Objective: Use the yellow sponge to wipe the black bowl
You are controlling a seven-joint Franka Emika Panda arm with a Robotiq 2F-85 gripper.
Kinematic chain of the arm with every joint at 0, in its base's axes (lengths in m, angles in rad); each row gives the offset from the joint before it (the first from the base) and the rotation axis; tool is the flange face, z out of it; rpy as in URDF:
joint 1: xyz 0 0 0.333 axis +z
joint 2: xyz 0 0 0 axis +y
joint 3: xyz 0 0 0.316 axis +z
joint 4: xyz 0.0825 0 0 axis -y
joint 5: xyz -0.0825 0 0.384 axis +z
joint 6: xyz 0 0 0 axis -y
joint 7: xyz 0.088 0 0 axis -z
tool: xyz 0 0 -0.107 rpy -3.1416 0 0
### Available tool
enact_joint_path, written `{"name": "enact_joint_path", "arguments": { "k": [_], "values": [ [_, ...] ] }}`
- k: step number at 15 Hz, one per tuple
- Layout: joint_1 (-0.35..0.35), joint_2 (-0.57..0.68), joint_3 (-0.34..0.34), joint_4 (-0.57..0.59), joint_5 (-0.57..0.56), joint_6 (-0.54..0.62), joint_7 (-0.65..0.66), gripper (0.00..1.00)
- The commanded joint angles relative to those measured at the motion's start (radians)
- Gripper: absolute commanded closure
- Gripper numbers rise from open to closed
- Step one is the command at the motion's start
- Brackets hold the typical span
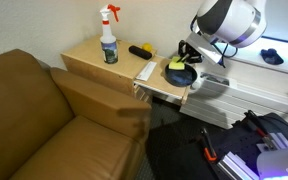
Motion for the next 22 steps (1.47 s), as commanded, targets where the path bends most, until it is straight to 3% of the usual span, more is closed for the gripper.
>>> {"name": "enact_joint_path", "arguments": {
  "k": [1, 4, 9, 12, 13, 17, 18, 20, 22],
  "values": [
    [0.062, 0.008, -0.097, 0.008, 0.025, 0.005, 0.022, 0.97],
    [0.085, 0.082, -0.192, 0.034, 0.025, 0.022, 0.051, 0.97],
    [0.084, 0.256, -0.233, 0.139, 0.004, 0.044, 0.063, 0.97],
    [0.151, 0.336, -0.288, 0.218, -0.002, 0.035, 0.079, 0.97],
    [0.113, 0.266, -0.263, 0.16, -0.006, 0.019, 0.069, 0.88],
    [0.146, 0.331, -0.285, 0.213, -0.004, 0.022, 0.07, 0.88],
    [0.165, 0.332, -0.308, 0.223, -0.003, 0.0, 0.069, 0.97],
    [0.267, 0.348, -0.413, 0.266, 0.013, -0.017, 0.074, 0.97],
    [0.321, 0.382, -0.471, 0.309, 0.012, -0.03, 0.072, 0.97]
  ]
}}
